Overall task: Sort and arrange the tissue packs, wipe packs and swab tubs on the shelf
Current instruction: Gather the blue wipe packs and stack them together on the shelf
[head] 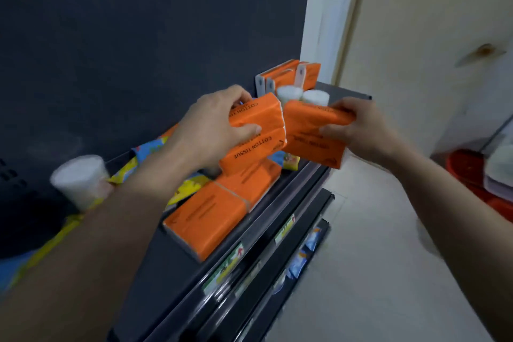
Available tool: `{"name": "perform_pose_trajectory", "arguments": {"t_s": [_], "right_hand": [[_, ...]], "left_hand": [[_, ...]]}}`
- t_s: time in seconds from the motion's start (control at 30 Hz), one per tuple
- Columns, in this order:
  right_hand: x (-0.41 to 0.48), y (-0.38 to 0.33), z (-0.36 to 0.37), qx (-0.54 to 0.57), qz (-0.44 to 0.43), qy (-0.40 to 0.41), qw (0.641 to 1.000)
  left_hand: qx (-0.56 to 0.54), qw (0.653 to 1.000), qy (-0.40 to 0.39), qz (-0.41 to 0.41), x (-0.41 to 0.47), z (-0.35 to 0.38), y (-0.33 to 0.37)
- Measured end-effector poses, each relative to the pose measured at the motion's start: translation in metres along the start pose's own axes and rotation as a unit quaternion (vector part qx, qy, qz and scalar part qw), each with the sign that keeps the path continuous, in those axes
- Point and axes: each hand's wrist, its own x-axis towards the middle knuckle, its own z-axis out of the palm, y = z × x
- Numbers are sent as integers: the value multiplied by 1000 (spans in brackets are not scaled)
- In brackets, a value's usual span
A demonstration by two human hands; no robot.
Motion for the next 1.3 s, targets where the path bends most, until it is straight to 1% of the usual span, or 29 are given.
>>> {"name": "perform_pose_trajectory", "arguments": {"t_s": [0.17, 0.27, 0.37, 0.5, 0.57, 0.7, 0.9, 1.1, 1.3], "right_hand": [[46, 23, -25, -14, 11, 51, 999], [69, 41, -35, -7, 24, 56, 998], [100, 63, -44, -2, 23, 59, 998], [147, 95, -57, 4, -15, 54, 998], [170, 113, -65, 7, -29, 43, 999], [213, 148, -82, -2, -57, -11, 998], [270, 176, -91, 7, -106, -67, 992], [315, 183, -76, 28, -147, -86, 985], [362, 189, -60, 7, -162, -116, 980]], "left_hand": [[-9, 1000, 1, 15, 59, 30, 9], [-1, 1000, -9, 12, 90, 48, 13], [-6, 1000, 13, 5, 121, 66, 14], [-13, 998, 54, -15, 159, 96, 23], [-9, 997, 73, -33, 176, 114, 33], [9, 990, 114, -77, 203, 144, 50], [35, 978, 151, -141, 228, 164, 63], [53, 968, 191, -156, 260, 170, 51], [30, 972, 185, -139, 304, 186, 31]]}}
